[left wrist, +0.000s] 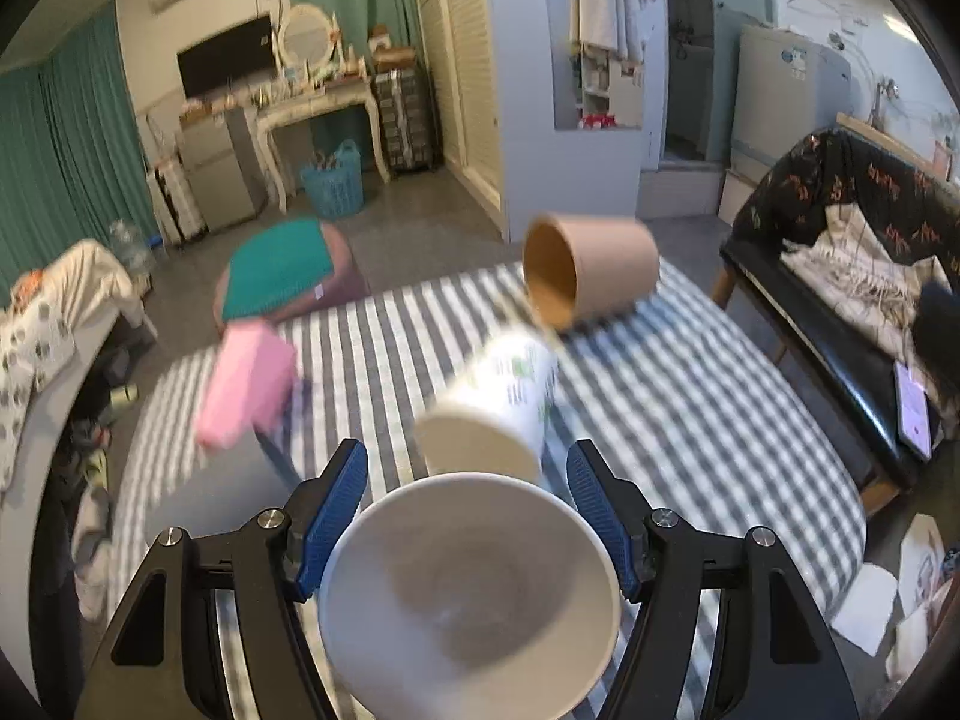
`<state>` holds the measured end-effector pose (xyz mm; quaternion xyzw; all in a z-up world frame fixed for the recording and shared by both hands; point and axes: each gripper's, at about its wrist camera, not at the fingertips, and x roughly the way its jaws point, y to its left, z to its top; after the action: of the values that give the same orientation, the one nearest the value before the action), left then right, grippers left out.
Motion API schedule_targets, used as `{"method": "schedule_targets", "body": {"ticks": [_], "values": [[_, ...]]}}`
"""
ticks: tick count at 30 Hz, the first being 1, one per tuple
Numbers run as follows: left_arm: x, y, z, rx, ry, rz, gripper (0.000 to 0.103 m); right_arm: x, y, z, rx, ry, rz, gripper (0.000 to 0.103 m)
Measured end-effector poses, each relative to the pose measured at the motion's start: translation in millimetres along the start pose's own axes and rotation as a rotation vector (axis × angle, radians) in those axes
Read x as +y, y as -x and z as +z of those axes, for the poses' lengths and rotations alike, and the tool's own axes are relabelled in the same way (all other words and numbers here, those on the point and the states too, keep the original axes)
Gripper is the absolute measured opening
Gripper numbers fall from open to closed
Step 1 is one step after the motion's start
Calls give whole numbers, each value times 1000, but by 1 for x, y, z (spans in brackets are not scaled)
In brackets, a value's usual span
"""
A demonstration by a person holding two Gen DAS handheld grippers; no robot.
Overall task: Flip cup upside down
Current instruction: 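Lift the white cup with the left gripper and turn it, then grasp the white cup with the right gripper while the left gripper releases it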
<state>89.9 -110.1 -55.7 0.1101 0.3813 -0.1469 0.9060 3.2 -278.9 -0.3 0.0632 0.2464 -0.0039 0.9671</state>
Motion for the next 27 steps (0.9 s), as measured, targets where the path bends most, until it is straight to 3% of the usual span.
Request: {"method": "schedule_targets", "body": {"ticks": [5,13,22,27], "values": [[-1,26,-40,-19,25,11,71,1,3,-3,2,0,-3,103],[-7,34,-89,66,42,-17,71,22,2,-11,21,32,29,103],[-13,15,-76,-26,35,14,71,35,6,-16,35,66,25,103],[-4,8,-68,-18,59,-27,73,37,4,-17,50,83,-2,103]]}}
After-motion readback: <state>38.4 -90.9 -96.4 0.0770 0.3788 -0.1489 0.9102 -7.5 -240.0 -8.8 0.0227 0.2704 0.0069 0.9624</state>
